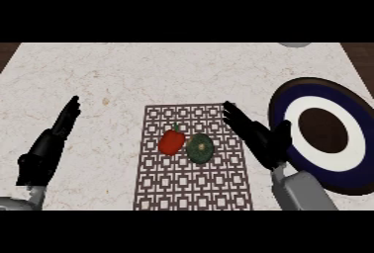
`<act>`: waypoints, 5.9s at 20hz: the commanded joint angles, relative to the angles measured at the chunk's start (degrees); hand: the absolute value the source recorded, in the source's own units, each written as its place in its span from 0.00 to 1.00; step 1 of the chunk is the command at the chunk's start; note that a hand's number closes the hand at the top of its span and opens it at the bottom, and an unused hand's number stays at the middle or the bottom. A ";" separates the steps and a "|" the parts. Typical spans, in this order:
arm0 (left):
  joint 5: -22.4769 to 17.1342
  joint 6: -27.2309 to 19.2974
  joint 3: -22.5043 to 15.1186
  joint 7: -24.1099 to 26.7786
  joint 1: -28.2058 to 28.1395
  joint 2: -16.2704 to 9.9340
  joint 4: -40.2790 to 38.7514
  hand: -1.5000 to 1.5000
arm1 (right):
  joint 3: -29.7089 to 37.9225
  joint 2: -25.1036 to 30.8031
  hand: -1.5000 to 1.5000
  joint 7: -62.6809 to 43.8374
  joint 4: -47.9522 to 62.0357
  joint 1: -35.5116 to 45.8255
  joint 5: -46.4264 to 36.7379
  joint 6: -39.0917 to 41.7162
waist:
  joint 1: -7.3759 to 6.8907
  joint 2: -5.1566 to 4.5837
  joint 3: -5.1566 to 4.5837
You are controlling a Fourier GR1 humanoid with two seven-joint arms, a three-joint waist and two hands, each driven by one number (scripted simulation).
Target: Pick the squash from the placemat and place it in the plate
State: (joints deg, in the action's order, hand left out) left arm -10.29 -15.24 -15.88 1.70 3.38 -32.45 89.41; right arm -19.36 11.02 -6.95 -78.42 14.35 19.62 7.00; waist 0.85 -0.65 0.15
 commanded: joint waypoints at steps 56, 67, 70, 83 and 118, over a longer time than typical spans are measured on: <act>6.02 -2.63 4.97 -16.27 -1.02 17.75 -3.30 0.50 | -9.62 -3.04 0.00 -5.10 1.80 15.25 -57.33 18.64 | -1.10 0.67 -0.14; 9.01 0.02 7.92 -16.22 1.19 21.45 -6.34 0.50 | -4.66 -5.76 0.00 1.57 8.42 15.11 -64.42 19.91 | -1.05 0.64 -0.15; 9.42 0.38 8.57 -16.49 -0.34 21.23 -4.21 0.50 | -6.75 -8.38 0.00 1.56 10.98 13.73 -67.42 17.93 | -1.12 0.66 -0.14; 10.80 3.79 11.11 -14.06 -3.16 22.07 -5.06 0.50 | -5.53 -9.75 1.00 8.71 12.00 13.77 -77.02 9.38 | -1.07 0.68 -0.15; 12.00 4.50 12.43 -13.35 -2.98 24.32 -5.85 0.50 | 18.17 -1.68 1.00 -29.86 -24.43 3.45 -96.00 -10.65 | -1.03 0.62 -0.16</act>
State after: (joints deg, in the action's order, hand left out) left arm 2.17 -11.68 -4.20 -13.64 1.64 -8.57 84.96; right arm -6.12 8.58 -37.61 -106.61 15.21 -78.83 -3.72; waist 0.11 0.06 0.00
